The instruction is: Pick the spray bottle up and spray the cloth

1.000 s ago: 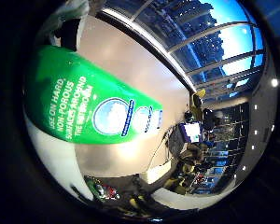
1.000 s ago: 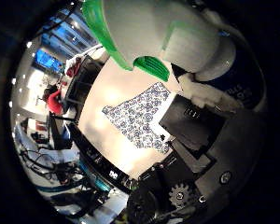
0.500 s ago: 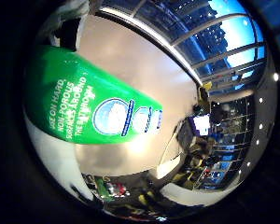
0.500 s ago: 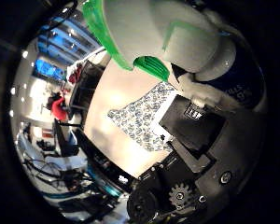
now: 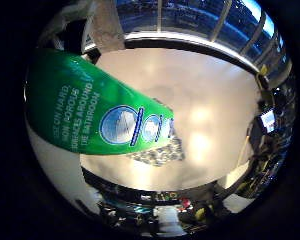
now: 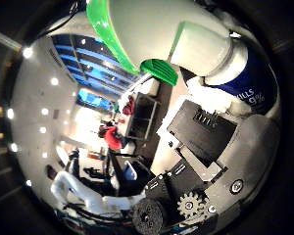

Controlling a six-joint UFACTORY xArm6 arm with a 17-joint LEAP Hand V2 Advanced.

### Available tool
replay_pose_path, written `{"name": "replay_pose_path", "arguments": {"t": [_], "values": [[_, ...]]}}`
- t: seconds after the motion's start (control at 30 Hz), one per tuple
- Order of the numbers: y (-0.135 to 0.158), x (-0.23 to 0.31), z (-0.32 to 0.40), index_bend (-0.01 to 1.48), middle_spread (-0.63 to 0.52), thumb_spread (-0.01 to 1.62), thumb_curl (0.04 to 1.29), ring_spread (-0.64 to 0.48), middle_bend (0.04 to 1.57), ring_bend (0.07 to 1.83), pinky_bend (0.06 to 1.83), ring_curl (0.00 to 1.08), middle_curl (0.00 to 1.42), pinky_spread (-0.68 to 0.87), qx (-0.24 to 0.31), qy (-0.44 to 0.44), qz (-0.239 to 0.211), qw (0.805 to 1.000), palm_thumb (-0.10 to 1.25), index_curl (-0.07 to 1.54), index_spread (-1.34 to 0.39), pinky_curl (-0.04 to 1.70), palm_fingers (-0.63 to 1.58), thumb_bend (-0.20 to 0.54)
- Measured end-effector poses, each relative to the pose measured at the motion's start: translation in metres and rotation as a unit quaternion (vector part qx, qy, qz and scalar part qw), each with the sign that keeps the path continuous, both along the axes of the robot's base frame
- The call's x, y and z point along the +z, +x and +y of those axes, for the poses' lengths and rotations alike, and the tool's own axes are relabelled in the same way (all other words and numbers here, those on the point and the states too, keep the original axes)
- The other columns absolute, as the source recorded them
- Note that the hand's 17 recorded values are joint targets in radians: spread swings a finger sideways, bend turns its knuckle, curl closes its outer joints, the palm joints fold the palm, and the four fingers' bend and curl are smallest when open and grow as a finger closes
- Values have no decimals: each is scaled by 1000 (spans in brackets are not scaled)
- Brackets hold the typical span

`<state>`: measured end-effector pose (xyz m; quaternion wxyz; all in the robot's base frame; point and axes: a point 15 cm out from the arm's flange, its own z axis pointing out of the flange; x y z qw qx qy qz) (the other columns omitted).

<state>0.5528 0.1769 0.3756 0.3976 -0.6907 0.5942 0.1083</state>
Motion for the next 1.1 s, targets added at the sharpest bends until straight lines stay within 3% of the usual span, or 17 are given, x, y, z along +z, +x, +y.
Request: {"name": "replay_pose_path", "arguments": {"t": [0.2, 0.7, 1.1], "values": [[3, -11, 50, 1104, -78, 395, 929, -145, 1329, 1458, 1046, 554, 604, -203, 50, 62, -23, 997, 1031, 740, -227, 1160, 1205, -23], [17, -51, 121, 1107, -71, 402, 933, -143, 1324, 1460, 1038, 552, 600, -202, 82, 188, -75, 976, 1026, 741, -228, 1161, 1208, -22], [38, -140, 132, 1102, -71, 418, 937, -142, 1324, 1459, 1030, 546, 598, -201, 75, 194, -43, 977, 1013, 741, -228, 1158, 1209, -22]]}}
